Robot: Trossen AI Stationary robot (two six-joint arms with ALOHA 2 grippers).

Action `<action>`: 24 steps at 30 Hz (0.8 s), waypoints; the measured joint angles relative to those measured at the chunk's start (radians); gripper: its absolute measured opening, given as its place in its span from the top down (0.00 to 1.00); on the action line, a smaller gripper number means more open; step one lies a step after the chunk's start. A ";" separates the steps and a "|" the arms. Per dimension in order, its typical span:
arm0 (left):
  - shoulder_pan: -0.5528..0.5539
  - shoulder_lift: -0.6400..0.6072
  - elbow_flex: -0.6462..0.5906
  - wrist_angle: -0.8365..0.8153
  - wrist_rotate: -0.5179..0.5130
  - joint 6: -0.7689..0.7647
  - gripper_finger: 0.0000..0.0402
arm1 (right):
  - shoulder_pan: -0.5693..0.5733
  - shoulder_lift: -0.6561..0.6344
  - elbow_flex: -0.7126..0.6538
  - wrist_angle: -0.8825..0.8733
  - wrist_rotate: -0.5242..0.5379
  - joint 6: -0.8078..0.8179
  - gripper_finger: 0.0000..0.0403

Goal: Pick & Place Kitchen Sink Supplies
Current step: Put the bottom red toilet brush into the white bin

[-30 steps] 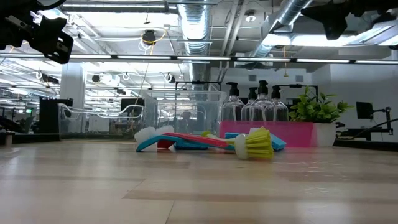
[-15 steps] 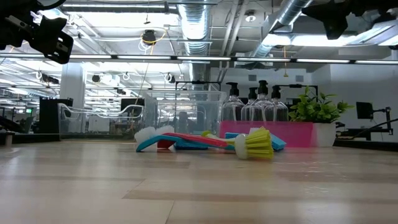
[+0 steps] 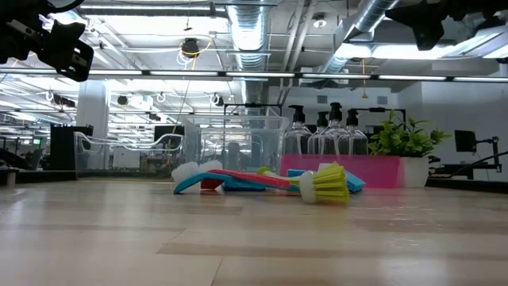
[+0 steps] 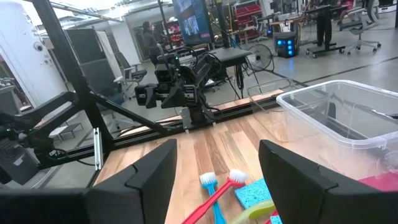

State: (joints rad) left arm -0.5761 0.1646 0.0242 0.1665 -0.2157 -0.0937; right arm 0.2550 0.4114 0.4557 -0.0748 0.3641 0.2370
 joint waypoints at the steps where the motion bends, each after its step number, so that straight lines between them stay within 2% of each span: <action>1: 0.000 0.000 0.000 0.000 0.000 0.000 0.50 | 0.000 0.000 0.000 0.000 0.000 0.000 0.45; 13: 0.000 0.000 0.000 0.000 0.000 0.000 0.50 | 0.000 -0.015 -0.001 -0.001 0.000 0.000 0.45; 18: 0.000 0.000 0.000 0.000 0.000 0.000 0.50 | 0.000 -0.103 -0.001 -0.086 -0.001 0.000 0.45; 24: 0.000 0.000 0.000 0.000 0.000 0.000 0.50 | 0.000 -0.279 -0.012 -0.292 -0.001 -0.027 0.45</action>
State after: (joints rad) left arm -0.5759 0.1646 0.0242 0.1665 -0.2161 -0.0937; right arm 0.2546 0.1324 0.4434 -0.3671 0.3633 0.2098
